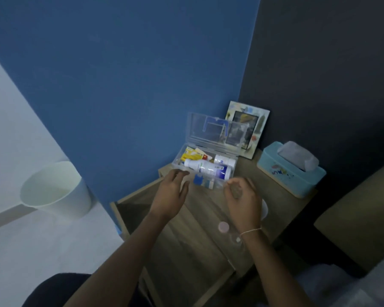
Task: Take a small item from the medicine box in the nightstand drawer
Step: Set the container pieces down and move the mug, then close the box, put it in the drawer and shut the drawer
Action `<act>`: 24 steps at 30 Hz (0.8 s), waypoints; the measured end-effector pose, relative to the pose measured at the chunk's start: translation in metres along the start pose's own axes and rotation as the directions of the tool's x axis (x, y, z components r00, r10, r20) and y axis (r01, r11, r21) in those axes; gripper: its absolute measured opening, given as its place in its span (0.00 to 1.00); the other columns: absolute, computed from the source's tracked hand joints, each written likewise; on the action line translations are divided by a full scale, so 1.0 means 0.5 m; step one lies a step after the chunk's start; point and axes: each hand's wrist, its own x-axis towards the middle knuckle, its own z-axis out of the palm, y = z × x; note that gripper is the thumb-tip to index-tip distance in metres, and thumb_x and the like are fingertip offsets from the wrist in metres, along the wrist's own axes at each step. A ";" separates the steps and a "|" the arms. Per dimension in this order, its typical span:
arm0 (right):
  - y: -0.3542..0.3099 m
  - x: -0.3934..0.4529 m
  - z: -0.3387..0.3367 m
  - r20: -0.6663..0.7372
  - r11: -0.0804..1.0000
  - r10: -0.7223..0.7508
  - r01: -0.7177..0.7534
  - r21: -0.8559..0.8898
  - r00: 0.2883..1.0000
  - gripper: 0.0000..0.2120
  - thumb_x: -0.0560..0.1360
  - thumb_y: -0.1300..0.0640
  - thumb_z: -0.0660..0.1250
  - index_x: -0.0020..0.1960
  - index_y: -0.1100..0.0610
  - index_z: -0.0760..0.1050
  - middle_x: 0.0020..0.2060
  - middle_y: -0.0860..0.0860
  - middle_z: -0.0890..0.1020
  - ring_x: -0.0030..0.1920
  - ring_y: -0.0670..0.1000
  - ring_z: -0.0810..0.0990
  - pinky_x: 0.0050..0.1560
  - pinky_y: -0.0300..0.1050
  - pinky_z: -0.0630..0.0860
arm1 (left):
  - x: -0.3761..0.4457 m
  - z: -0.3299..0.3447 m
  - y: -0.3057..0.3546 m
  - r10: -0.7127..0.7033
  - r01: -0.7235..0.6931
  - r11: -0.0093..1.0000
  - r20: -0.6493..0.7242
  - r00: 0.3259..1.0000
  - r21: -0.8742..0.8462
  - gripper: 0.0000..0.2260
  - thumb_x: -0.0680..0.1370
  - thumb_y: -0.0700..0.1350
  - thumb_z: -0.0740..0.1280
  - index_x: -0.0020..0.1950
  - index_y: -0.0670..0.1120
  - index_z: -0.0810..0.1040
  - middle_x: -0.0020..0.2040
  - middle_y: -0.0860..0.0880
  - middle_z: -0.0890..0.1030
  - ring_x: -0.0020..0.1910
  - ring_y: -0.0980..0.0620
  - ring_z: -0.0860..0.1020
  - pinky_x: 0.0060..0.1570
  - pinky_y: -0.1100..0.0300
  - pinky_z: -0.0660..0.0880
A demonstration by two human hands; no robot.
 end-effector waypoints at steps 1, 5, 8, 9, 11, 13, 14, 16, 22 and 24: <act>0.002 0.030 0.008 0.009 1.000 0.008 -0.008 -0.004 1.000 0.02 0.72 0.58 0.70 0.44 0.54 0.77 0.43 0.49 0.79 0.45 0.52 0.78 0.46 0.47 0.75 | 0.023 -0.003 -0.006 0.002 -0.002 1.000 -0.006 1.000 -0.006 0.15 0.80 0.44 0.59 0.66 0.43 0.72 0.63 0.42 0.74 0.61 0.44 0.74 0.62 0.52 0.72; 0.035 0.182 0.047 0.005 0.986 -0.046 0.047 -0.161 0.999 0.11 0.72 0.58 0.70 0.53 0.56 0.76 0.54 0.55 0.77 0.55 0.56 0.75 0.55 0.45 0.70 | 0.141 0.010 -0.040 -0.047 0.048 0.999 0.043 0.998 -0.015 0.16 0.79 0.43 0.61 0.66 0.40 0.71 0.66 0.40 0.72 0.65 0.42 0.71 0.65 0.49 0.69; 0.088 0.284 0.084 0.059 0.979 0.021 -0.008 -0.205 0.998 0.26 0.71 0.58 0.72 0.67 0.55 0.69 0.68 0.58 0.69 0.67 0.58 0.69 0.67 0.52 0.68 | 0.207 0.046 -0.078 -0.209 0.210 0.978 0.128 0.970 0.007 0.23 0.80 0.45 0.60 0.73 0.39 0.61 0.74 0.37 0.61 0.73 0.40 0.61 0.72 0.49 0.59; 0.107 0.309 0.097 0.072 0.978 0.062 -0.047 -0.202 0.995 0.31 0.71 0.58 0.73 0.70 0.54 0.65 0.71 0.58 0.65 0.70 0.58 0.66 0.69 0.52 0.66 | 0.220 0.059 -0.093 -0.270 0.270 0.963 0.149 0.951 0.019 0.25 0.80 0.45 0.60 0.74 0.39 0.57 0.75 0.36 0.58 0.75 0.39 0.57 0.73 0.49 0.56; 0.139 0.344 0.115 0.074 0.981 0.127 -0.115 -0.155 0.989 0.37 0.69 0.57 0.75 0.72 0.51 0.59 0.73 0.56 0.62 0.69 0.54 0.66 0.67 0.49 0.66 | 0.233 0.082 -0.120 -0.350 0.354 0.935 0.193 0.917 0.015 0.27 0.81 0.45 0.58 0.75 0.37 0.51 0.76 0.35 0.54 0.76 0.39 0.54 0.73 0.51 0.53; 0.166 0.362 0.125 0.117 0.984 0.174 -0.168 -0.059 0.978 0.39 0.69 0.56 0.75 0.73 0.45 0.56 0.70 0.53 0.67 0.64 0.49 0.69 0.62 0.49 0.70 | 0.236 0.100 -0.142 -0.384 0.408 0.912 0.257 0.887 -0.045 0.28 0.81 0.45 0.57 0.75 0.36 0.48 0.76 0.35 0.54 0.76 0.40 0.54 0.72 0.53 0.54; 0.176 0.365 0.127 0.160 0.977 0.211 -0.213 -0.008 0.964 0.40 0.70 0.56 0.74 0.73 0.42 0.55 0.70 0.51 0.69 0.64 0.48 0.70 0.62 0.49 0.71 | 0.233 0.106 -0.150 -0.383 0.418 0.905 0.281 0.880 -0.077 0.28 0.81 0.45 0.57 0.76 0.36 0.48 0.76 0.36 0.55 0.75 0.40 0.56 0.71 0.54 0.54; 0.192 0.365 0.124 0.191 0.954 0.279 -0.295 0.062 0.941 0.37 0.72 0.54 0.72 0.73 0.39 0.56 0.70 0.51 0.71 0.65 0.51 0.73 0.62 0.51 0.73 | 0.229 0.112 -0.165 -0.357 0.404 0.906 0.287 0.889 -0.124 0.28 0.81 0.47 0.59 0.75 0.37 0.53 0.76 0.37 0.59 0.74 0.40 0.60 0.70 0.55 0.57; 0.177 0.355 0.103 0.130 0.993 0.114 -0.115 0.001 0.985 0.11 0.75 0.54 0.69 0.51 0.48 0.68 0.49 0.53 0.77 0.49 0.54 0.77 0.45 0.46 0.71 | 0.225 0.103 -0.186 -0.376 0.422 0.892 0.253 0.891 -0.163 0.24 0.78 0.52 0.64 0.69 0.41 0.67 0.65 0.38 0.75 0.65 0.39 0.73 0.60 0.53 0.68; 0.164 0.344 0.095 0.246 0.995 0.080 -0.063 -0.078 0.966 0.12 0.75 0.58 0.67 0.56 0.49 0.70 0.53 0.54 0.78 0.54 0.54 0.77 0.49 0.46 0.72 | 0.225 0.103 -0.186 -0.398 0.448 0.866 0.234 0.887 -0.224 0.19 0.78 0.49 0.64 0.65 0.40 0.71 0.62 0.37 0.77 0.62 0.39 0.75 0.60 0.51 0.70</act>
